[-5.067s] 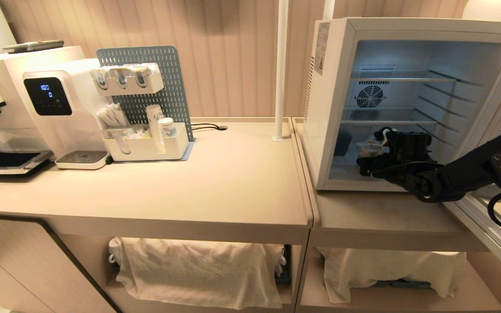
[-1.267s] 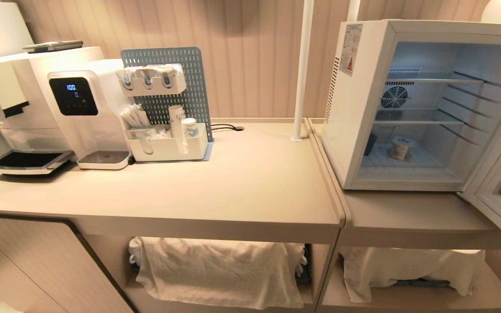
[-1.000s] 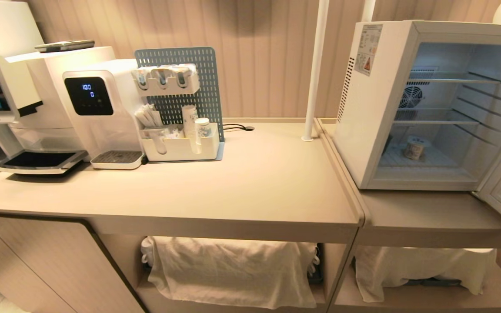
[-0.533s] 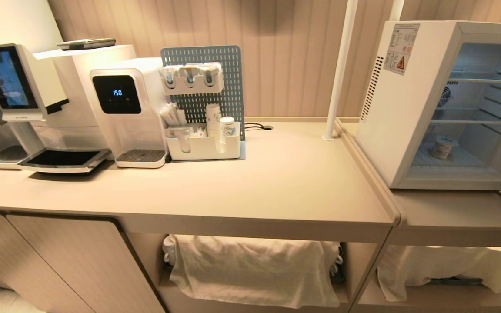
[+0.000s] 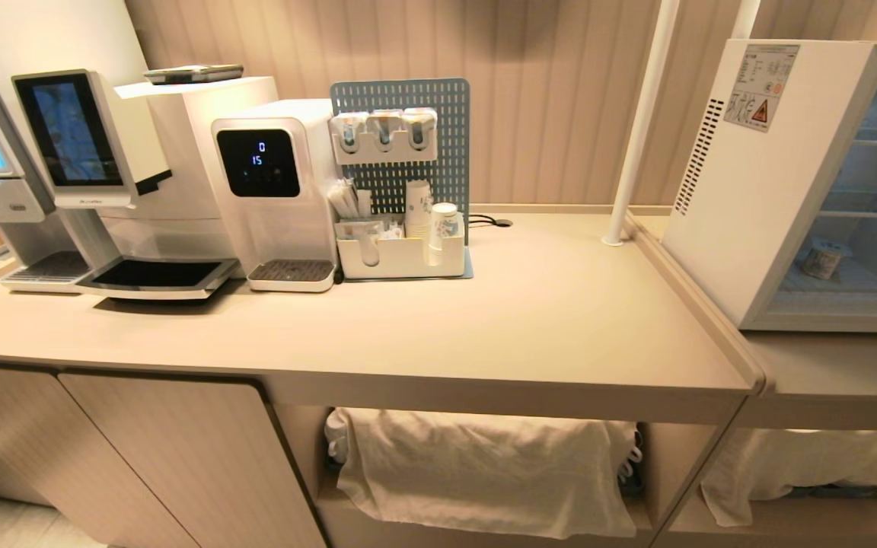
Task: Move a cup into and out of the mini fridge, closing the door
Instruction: Place the yoghurt on the table
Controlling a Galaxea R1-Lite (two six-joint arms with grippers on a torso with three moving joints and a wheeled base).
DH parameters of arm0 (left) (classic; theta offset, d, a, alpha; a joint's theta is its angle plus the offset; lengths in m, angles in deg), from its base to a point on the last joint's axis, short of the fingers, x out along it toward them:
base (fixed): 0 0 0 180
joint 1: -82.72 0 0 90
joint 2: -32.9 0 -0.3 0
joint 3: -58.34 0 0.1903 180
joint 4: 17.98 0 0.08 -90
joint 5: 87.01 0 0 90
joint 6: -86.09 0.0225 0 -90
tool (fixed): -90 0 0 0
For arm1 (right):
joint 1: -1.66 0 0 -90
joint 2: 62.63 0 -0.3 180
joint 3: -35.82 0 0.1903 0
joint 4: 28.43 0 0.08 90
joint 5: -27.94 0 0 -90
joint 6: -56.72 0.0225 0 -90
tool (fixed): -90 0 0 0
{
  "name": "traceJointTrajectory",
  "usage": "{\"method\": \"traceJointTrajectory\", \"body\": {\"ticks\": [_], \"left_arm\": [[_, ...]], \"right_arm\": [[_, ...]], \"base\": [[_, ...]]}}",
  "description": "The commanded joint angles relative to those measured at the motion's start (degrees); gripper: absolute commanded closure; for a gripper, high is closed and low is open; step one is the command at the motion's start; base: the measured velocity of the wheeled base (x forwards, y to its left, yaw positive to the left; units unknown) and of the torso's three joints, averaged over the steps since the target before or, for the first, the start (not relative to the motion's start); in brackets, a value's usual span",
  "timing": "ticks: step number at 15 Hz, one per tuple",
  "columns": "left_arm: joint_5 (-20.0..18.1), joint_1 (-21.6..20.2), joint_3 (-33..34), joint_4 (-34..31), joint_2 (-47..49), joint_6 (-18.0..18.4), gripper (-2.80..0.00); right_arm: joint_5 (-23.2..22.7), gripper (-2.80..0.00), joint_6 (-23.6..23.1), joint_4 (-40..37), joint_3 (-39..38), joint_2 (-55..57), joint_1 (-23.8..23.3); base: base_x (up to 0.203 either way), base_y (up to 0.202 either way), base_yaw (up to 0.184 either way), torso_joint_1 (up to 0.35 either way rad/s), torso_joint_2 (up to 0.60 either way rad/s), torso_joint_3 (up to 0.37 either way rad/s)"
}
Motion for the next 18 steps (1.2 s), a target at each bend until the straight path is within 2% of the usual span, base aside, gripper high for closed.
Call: {"method": "traceJointTrajectory", "body": {"ticks": [1, 18], "left_arm": [[0.00, -0.01, 0.01, 0.04, -0.02, -0.05, 0.00], [0.00, -0.01, 0.01, 0.04, -0.02, -0.05, 0.00]], "right_arm": [[0.02, 0.00, -0.03, -0.02, 0.00, 0.09, 0.00], [0.02, 0.00, -0.03, -0.11, 0.00, 0.18, 0.01]], "base": [[0.000, 0.073, -0.018, 0.003, 0.00, 0.002], [0.000, 0.000, 0.000, 0.000, 0.00, 0.000]]}}
